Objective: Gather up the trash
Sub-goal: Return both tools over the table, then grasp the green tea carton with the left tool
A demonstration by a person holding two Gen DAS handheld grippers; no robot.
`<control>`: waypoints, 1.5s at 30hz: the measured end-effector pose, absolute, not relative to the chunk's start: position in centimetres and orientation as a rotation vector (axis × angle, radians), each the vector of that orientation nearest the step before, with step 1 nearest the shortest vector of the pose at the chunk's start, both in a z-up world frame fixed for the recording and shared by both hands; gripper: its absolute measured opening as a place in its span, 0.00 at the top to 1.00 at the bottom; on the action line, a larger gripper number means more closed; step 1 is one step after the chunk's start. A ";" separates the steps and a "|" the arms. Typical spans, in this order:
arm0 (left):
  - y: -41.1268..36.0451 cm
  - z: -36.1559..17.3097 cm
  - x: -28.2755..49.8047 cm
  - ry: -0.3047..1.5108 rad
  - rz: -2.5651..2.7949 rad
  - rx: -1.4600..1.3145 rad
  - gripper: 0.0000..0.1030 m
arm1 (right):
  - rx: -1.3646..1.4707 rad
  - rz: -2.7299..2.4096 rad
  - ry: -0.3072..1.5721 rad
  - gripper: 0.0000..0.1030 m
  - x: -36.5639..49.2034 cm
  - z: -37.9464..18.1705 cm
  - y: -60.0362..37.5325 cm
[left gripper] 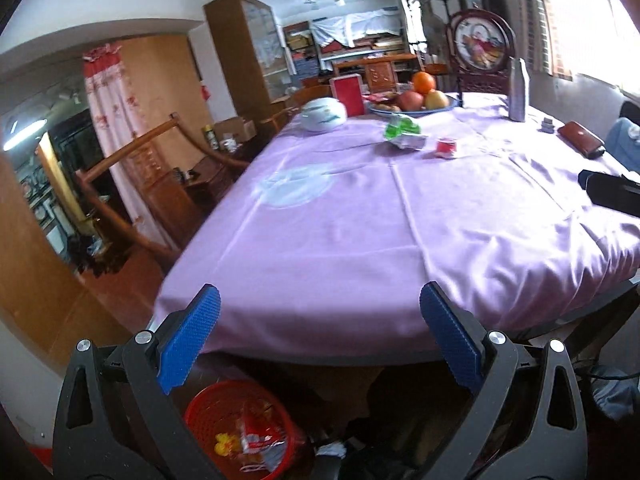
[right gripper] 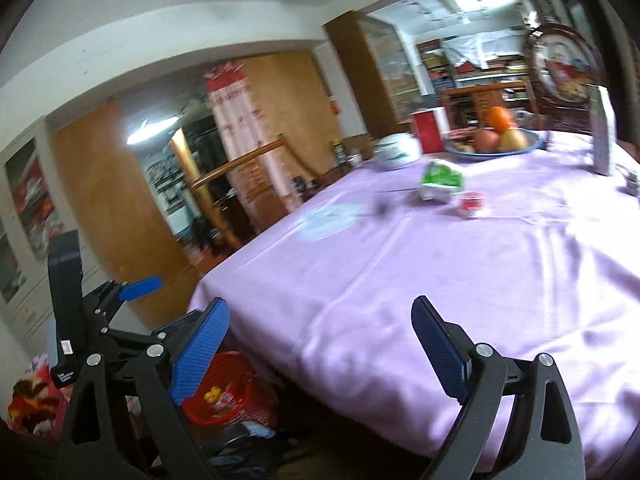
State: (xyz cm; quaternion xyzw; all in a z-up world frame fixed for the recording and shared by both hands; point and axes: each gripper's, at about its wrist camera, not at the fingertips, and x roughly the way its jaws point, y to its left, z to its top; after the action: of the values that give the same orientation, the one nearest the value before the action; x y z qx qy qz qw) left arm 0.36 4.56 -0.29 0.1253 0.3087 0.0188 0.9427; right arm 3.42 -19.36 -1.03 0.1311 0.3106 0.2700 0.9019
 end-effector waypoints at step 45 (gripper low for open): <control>-4.1 -0.7 38.6 0.791 -0.023 0.118 0.06 | 0.329 0.248 0.856 0.09 33.5 -7.2 -26.7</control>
State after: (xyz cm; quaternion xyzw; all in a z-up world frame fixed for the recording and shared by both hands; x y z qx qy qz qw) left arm 38.62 -4.05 -0.68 0.0576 0.3849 -0.0114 0.9211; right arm 33.50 -26.75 -7.24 0.1585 0.4119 0.1194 0.8893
